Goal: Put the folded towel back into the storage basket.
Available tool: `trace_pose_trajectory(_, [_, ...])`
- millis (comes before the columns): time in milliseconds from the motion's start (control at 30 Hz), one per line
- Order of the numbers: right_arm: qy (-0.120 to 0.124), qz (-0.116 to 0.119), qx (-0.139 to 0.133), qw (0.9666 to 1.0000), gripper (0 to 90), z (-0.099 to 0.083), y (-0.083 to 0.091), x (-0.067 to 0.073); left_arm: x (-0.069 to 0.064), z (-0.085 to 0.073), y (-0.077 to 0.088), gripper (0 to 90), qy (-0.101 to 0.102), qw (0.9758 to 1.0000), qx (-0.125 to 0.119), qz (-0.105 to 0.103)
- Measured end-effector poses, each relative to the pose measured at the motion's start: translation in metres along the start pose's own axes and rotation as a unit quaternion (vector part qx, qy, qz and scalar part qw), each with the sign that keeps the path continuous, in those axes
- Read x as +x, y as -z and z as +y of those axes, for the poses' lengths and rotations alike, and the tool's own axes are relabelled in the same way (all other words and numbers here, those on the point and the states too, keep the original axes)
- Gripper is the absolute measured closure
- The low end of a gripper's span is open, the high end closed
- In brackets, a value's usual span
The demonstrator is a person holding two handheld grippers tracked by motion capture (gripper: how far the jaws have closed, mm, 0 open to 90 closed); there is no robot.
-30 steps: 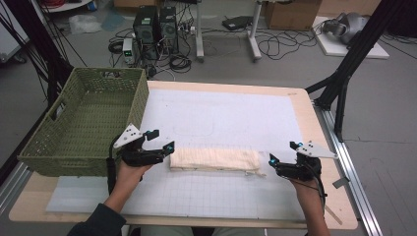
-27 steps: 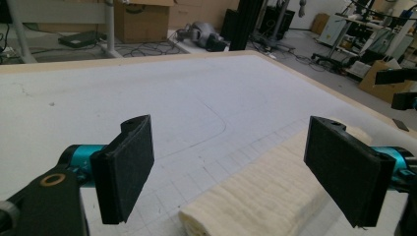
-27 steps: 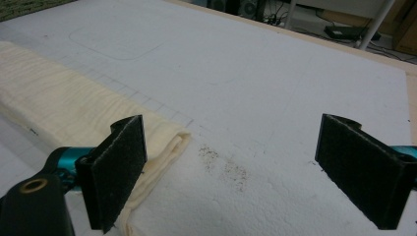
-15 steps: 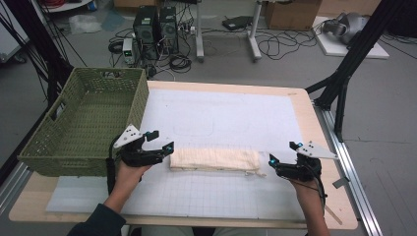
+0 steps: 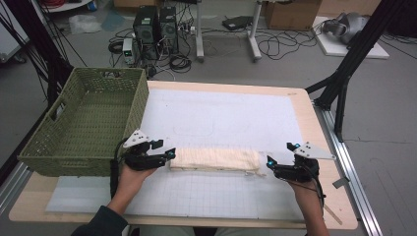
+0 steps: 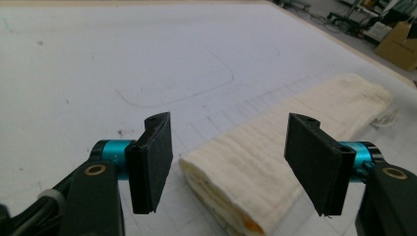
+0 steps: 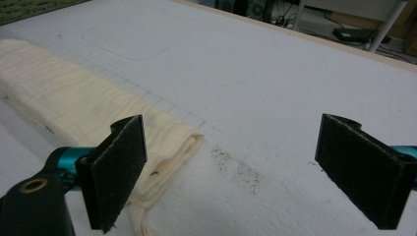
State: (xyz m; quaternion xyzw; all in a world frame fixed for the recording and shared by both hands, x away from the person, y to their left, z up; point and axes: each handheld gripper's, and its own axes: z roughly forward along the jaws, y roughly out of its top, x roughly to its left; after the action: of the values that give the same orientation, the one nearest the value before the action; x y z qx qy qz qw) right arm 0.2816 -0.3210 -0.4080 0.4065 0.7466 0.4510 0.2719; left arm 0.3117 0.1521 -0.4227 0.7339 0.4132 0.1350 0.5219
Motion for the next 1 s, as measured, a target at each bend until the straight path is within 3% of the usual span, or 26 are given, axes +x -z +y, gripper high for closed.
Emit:
trace_pose_trajectory(433, [0.008, 0.006, 0.007, 0.9999, 11.4, -0.001, -0.004, 0.003, -0.007, -0.014, -0.015, 40.5, -0.008, 0.9973, 0.072, 0.013])
trace_pose_trajectory(667, [0.008, 0.009, 0.009, 0.9999, 11.5, -0.001, -0.004, 0.004, -0.010, -0.019, -0.020, 43.0, -0.028, 0.9934, 0.106, 0.034])
trace_pose_trajectory(900, [0.012, 0.015, 0.015, 0.9997, 11.4, -0.002, -0.008, 0.006, -0.015, -0.022, -0.024, 54.5, -0.036, 0.9927, 0.110, 0.035])
trace_pose_trajectory(1000, [0.013, 0.019, 0.015, 0.9996, 11.4, -0.001, -0.008, 0.008, -0.016, -0.023, -0.024, 61.9, -0.034, 0.9930, 0.110, 0.025])
